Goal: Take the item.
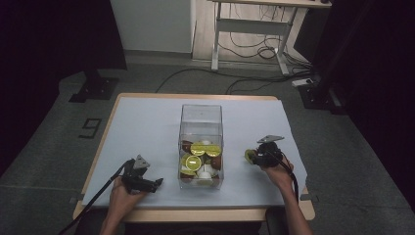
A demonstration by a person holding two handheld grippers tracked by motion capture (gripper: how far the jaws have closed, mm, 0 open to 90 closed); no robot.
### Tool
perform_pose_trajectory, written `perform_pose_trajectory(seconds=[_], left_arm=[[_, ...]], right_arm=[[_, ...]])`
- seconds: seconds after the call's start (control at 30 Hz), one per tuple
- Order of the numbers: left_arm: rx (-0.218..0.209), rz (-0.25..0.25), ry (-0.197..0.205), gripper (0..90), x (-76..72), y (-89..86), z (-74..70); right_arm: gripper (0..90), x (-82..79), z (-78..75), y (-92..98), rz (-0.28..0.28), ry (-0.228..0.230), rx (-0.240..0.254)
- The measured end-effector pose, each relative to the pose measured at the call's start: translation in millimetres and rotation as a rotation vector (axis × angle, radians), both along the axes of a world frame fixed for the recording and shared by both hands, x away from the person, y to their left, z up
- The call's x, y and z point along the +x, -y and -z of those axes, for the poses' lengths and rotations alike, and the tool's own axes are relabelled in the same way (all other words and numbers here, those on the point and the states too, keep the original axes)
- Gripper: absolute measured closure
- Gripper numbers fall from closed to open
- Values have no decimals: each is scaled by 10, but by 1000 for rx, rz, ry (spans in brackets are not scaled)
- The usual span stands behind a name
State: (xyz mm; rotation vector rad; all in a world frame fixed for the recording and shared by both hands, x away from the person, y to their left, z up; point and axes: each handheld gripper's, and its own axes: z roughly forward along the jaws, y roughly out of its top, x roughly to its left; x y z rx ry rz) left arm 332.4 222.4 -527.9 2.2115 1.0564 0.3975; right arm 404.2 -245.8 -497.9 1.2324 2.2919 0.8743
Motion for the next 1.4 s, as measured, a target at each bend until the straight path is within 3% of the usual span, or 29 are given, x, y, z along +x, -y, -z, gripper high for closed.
perform_pose_trajectory(seconds=[0.17, 0.37, 0.8, 1.17, 1.4], left_arm=[[0, 0, 0, 21, 0, 0, 0], [1, 1, 0, 21, 0, -1, -1], [0, 0, 1, 21, -1, 0, 0], [1, 1, 0, 21, -1, -1, -1], [2, 1, 1, 22, -1, 0, 0]], right_arm=[[340, -23, -24, -20, -2, 19, -6], [237, -72, -97, -21, -13, 46, 4], [195, -239, -179, 55, -4, 67, -9], [177, -375, -87, 147, 21, 63, 8], [136, -426, 40, 166, 24, 20, 11]])
